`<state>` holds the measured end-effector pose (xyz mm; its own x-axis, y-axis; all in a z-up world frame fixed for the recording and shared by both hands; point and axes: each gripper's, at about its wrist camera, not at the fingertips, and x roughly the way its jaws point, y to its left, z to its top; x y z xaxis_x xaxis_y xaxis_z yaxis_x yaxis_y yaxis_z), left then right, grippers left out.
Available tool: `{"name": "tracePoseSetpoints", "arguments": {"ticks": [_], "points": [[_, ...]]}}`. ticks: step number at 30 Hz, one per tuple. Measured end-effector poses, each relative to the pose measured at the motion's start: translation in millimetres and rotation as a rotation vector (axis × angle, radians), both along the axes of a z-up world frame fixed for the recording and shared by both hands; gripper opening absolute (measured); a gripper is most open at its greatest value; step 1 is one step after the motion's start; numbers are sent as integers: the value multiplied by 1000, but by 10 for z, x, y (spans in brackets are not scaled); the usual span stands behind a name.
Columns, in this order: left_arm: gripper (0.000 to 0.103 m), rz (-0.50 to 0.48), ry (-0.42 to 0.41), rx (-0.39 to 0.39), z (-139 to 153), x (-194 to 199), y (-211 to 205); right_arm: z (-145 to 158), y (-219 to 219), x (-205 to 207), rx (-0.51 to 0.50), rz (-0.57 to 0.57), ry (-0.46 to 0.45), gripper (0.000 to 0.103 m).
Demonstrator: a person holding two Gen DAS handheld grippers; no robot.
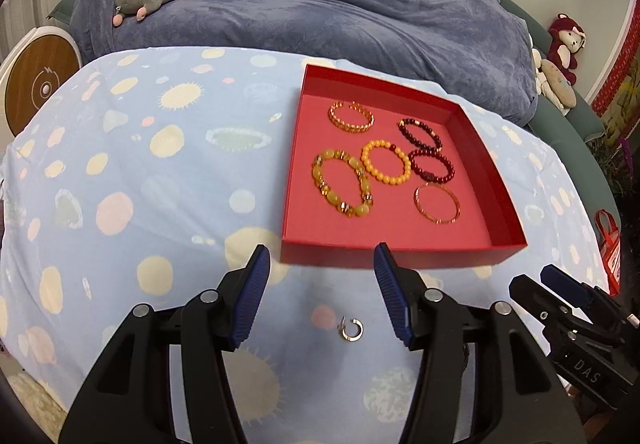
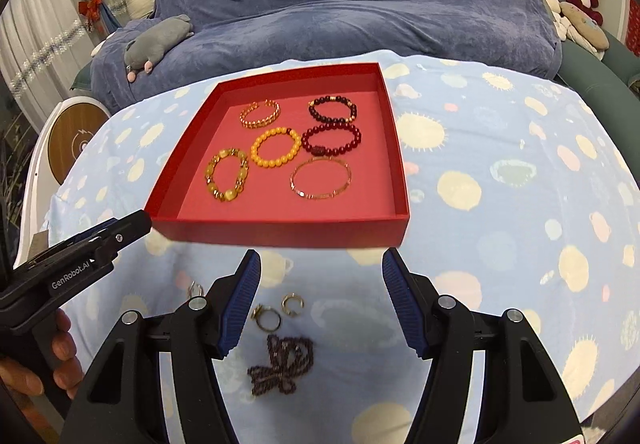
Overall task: Organize jewelry
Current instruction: 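Withdraw both grippers from the red box, then grasp the dark garnet multi-strand bracelet with the right gripper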
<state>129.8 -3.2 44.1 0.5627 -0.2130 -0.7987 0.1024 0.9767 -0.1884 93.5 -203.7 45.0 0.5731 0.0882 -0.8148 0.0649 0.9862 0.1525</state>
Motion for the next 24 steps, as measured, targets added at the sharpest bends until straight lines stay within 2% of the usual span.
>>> {"name": "tracePoseSetpoints", "arguments": {"ticks": [5,12,24], "points": [[51,6,39,7,-151,-225,10,-159,66,-252,33,-6,43,61],[51,4,41,45,-261,-449,-11,-325,197,-418,32,9,68,59],[51,18,41,82,-381,-573,51,-566,323,-417,50,9,120,42]]}}
